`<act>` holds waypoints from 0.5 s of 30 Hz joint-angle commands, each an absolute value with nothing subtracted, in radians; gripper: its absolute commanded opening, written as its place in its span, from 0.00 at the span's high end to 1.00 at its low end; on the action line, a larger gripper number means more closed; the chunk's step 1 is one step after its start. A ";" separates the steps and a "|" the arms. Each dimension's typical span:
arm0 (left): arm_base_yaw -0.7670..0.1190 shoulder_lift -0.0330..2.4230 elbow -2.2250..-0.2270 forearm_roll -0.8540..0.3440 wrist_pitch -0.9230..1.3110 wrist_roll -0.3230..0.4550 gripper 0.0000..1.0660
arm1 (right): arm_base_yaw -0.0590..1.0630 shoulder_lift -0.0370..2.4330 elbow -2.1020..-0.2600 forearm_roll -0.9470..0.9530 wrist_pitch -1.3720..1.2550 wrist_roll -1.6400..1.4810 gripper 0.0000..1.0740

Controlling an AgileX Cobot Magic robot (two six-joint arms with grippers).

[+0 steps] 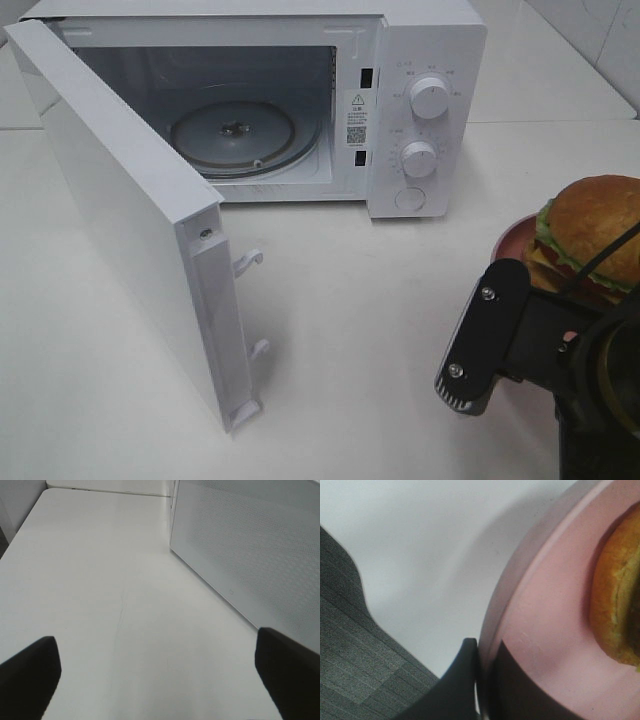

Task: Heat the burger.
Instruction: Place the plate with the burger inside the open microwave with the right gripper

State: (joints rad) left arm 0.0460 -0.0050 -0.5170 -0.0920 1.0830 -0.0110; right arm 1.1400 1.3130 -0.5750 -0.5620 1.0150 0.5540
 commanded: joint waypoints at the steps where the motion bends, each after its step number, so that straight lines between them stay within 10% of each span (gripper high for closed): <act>1: 0.048 -0.021 -0.515 -0.096 1.069 -0.009 0.08 | 1.168 1.302 -0.574 -0.607 1.048 0.550 1.00; 15: 0.048 -0.021 -0.515 -0.096 1.069 -0.009 0.08 | 1.213 1.302 -0.574 -0.641 1.031 0.416 1.00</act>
State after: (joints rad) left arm 0.0460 -0.0050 -0.5170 -0.0920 1.0830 -0.0110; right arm 1.2070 1.3130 -0.5750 -0.5650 1.0150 0.4450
